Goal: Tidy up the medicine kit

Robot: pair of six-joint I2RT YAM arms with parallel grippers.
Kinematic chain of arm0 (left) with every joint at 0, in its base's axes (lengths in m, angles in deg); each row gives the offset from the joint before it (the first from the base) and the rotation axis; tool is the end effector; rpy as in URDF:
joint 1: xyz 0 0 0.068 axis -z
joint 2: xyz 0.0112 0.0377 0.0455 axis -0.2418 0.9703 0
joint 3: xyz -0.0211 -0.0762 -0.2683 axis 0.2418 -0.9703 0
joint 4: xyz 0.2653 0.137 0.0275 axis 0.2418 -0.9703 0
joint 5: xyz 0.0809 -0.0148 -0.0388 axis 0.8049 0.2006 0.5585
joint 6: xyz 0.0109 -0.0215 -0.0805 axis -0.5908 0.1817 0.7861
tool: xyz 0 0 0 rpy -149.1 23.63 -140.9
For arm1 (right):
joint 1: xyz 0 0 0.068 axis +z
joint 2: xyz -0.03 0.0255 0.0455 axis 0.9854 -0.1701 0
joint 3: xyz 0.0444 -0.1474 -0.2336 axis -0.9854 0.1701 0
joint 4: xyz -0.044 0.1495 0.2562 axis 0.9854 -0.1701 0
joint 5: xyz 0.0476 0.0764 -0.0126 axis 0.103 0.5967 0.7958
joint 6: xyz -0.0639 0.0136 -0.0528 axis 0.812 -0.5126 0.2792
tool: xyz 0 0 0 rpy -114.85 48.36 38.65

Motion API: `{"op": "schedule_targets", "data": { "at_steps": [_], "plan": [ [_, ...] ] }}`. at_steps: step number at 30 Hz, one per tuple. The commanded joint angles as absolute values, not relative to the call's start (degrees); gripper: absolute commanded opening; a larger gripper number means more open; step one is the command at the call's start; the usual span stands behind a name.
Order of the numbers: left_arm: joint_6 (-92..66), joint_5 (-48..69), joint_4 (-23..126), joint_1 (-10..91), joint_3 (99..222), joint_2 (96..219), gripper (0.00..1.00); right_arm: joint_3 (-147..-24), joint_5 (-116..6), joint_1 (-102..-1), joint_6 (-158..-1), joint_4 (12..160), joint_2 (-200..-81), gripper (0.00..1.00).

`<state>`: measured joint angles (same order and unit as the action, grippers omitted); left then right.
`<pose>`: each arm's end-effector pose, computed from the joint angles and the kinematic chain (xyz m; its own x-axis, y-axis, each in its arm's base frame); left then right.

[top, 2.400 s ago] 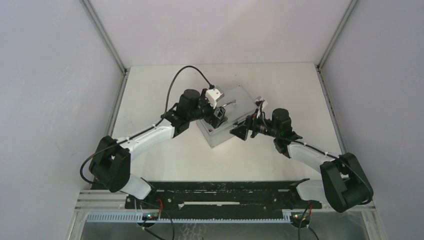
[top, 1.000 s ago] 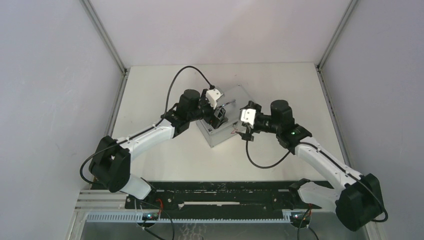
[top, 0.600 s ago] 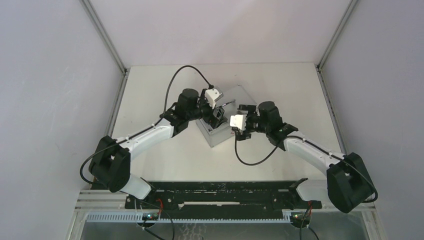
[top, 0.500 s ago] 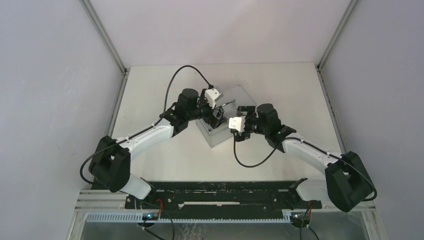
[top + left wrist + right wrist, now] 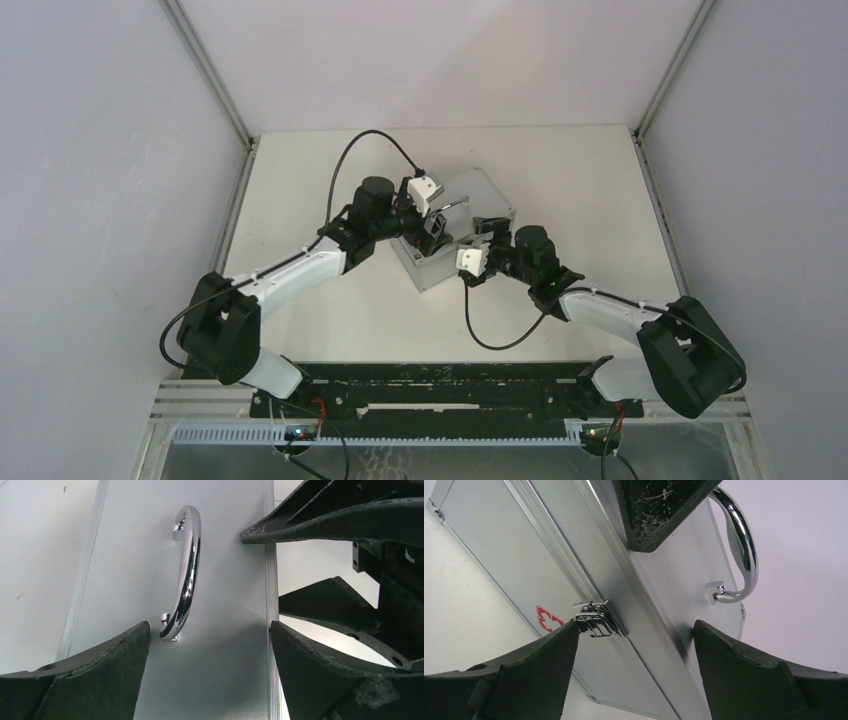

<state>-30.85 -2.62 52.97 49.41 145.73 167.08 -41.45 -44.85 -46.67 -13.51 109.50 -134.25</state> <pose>0.3173 -0.2585 0.2445 -0.2413 0.3037 -0.9217 0.8424 0.5371 -0.0435 0.2651 0.2024 0.1723 0.5083 -0.6470 -0.5683 -0.6406 0.1570 -0.7516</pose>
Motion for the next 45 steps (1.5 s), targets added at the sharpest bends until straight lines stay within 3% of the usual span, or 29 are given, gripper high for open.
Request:
{"op": "schedule_targets", "data": {
  "at_steps": [1,6,9,15,22,26,31,37,45],
  "plan": [
    [-30.11,-3.63,49.75,49.02,143.39,165.73,0.92,-37.36,-49.52,-45.74,-13.59,121.73,-135.77,0.83],
    [-30.47,-3.80,48.61,48.53,143.89,164.35,0.92,-35.70,-50.28,-45.75,-14.30,121.21,-132.19,0.90],
    [-31.93,-3.97,47.02,47.62,144.20,161.76,0.94,-37.30,-48.32,-46.06,-16.45,111.26,-126.67,0.99],
    [-33.60,-0.34,45.83,43.50,141.46,151.99,1.00,-43.16,-49.34,-49.81,-29.11,92.80,-117.07,1.00],
    [-30.03,20.12,49.80,35.70,134.49,136.54,1.00,-53.96,-57.53,-65.30,-57.63,80.81,-112.26,1.00],
    [-27.75,25.45,53.41,30.54,129.97,128.61,1.00,-59.24,-54.19,-74.77,-69.69,72.77,-110.53,1.00],
    [-22.88,24.21,59.64,24.36,122.27,119.19,1.00,-60.00,-48.53,-78.92,-68.38,69.25,-104.97,1.00],
    [-24.42,19.77,58.43,24.01,120.46,113.26,1.00,-58.14,-55.88,-78.90,-71.49,72.24,-99.69,1.00],
    [-25.79,23.24,56.92,24.09,121.79,111.84,1.00,-57.29,-59.81,-77.35,-69.96,73.59,-98.29,0.98]
  ]
}}
